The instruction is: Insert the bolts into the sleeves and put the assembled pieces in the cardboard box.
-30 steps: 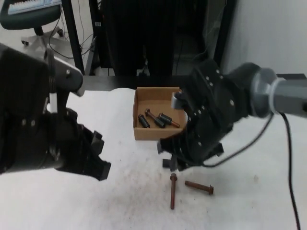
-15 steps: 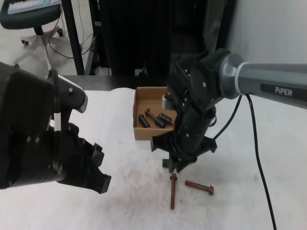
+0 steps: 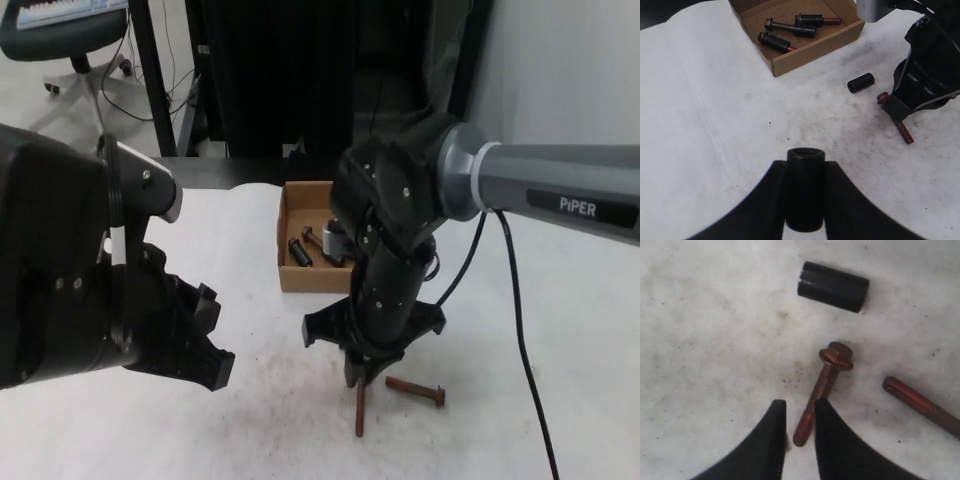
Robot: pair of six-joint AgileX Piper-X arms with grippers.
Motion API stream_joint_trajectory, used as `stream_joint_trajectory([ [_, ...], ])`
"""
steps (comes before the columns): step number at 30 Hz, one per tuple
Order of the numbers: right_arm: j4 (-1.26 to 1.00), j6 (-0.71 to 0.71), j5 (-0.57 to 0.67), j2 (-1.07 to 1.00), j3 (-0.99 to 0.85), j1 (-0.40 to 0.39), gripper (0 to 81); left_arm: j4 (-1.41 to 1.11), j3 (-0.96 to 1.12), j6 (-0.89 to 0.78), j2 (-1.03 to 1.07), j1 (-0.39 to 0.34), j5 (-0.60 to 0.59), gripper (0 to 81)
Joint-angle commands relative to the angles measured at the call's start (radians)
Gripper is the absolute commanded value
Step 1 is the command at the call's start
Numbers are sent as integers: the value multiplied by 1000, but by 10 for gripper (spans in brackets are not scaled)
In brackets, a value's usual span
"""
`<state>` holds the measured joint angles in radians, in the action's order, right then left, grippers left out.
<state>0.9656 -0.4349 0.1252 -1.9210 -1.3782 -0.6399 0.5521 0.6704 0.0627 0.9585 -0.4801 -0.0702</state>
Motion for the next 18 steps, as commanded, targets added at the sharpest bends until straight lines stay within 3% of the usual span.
stream_joint_trajectory([
  [1,-20,-19,-21,1,-10,-2,195,-16,1,-4,-8,3,-7,4],
  [18,-27,-17,-69,-2,-10,14,195,-16,1,-4,-8,3,-7,4],
])
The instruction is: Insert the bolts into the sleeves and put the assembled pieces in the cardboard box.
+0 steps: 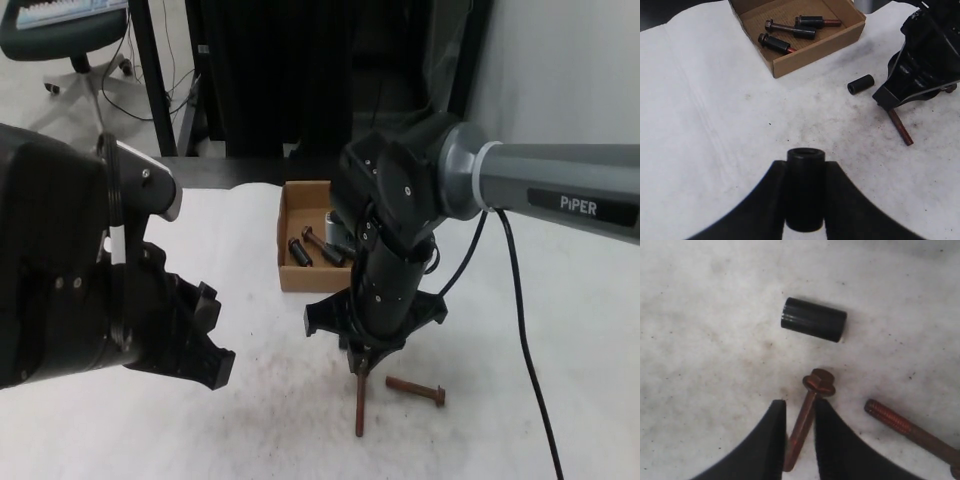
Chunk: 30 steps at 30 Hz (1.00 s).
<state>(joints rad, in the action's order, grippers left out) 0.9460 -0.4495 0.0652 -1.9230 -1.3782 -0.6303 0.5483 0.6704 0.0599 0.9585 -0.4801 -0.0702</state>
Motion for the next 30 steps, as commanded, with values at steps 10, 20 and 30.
stream_joint_trajectory([
  [10,3,-2,19,-65,-10,-19,195,-12,1,-1,-8,3,-7,4],
  [20,24,-4,21,-93,-10,-24,195,-12,1,-1,-8,3,-7,4],
  [30,29,-1,23,-95,-10,-24,195,-15,1,-1,-8,3,-6,4],
])
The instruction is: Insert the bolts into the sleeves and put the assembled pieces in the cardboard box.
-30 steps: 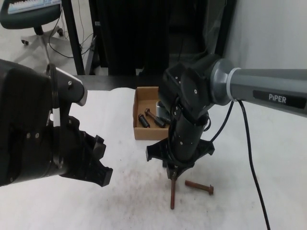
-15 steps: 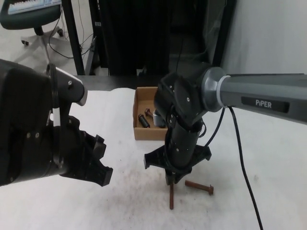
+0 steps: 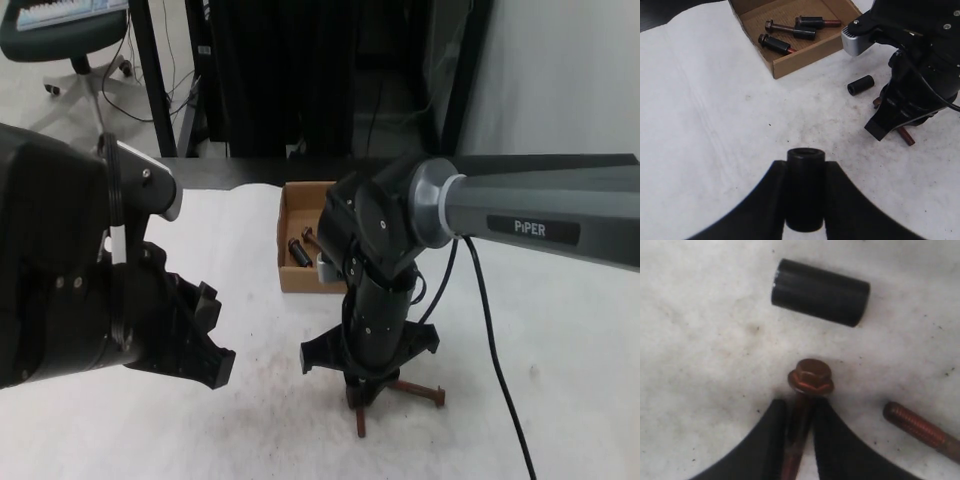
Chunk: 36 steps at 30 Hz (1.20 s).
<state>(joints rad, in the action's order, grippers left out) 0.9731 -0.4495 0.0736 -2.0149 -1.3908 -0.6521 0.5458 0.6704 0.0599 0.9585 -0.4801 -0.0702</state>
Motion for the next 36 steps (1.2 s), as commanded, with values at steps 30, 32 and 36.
stream_joint_trajectory([
  [30,-95,176,45,-4,2,28,8,-4,-5,-1,-8,3,-22,4],
  [32,-88,204,65,-4,2,28,8,-4,-5,-1,-8,3,-22,4],
  [36,-86,217,110,9,2,28,8,-4,-5,-1,-8,3,-22,4],
])
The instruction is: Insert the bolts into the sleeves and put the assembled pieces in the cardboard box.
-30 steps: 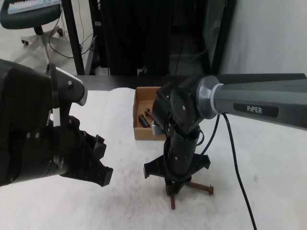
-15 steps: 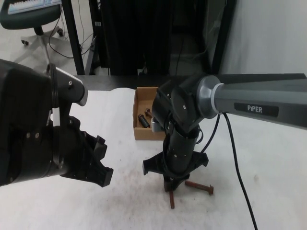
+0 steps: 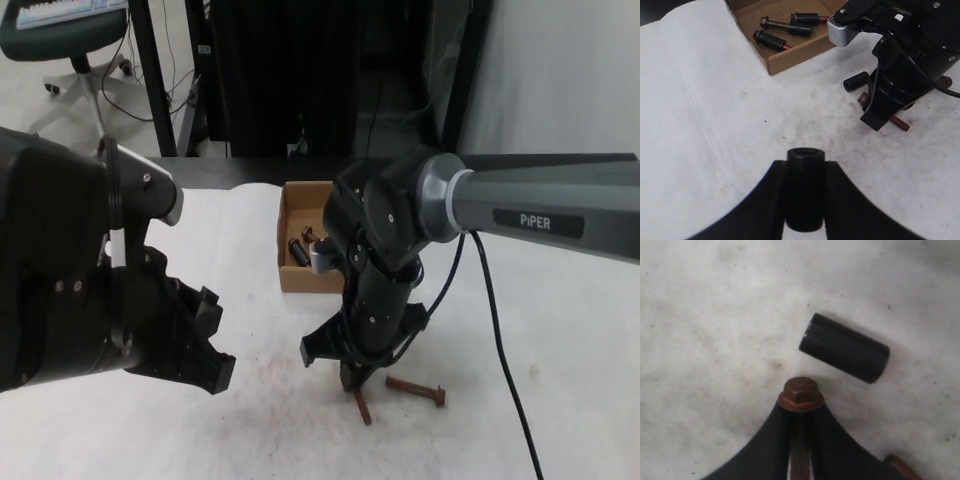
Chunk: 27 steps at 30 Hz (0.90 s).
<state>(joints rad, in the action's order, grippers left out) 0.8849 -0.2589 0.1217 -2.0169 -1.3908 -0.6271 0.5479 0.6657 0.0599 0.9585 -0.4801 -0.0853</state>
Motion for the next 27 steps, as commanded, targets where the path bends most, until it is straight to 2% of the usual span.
stream_joint_trajectory([
  [1,2,28,68,20,1,7,8,-6,0,-1,-8,3,-7,4],
  [8,-104,99,55,174,2,44,8,-18,0,-22,-59,3,-7,4],
  [11,-183,102,13,278,2,74,8,-22,0,-74,-104,3,2,4],
  [14,-302,85,30,371,2,113,8,-34,0,-136,-146,3,2,4],
  [18,-520,0,182,467,2,162,8,-120,0,-206,-177,3,-15,4],
  [20,-628,-52,284,498,2,177,8,-207,-15,-229,-179,3,-64,4],
  [27,-869,-153,562,562,59,201,8,-758,-198,-416,-179,3,-390,4],
])
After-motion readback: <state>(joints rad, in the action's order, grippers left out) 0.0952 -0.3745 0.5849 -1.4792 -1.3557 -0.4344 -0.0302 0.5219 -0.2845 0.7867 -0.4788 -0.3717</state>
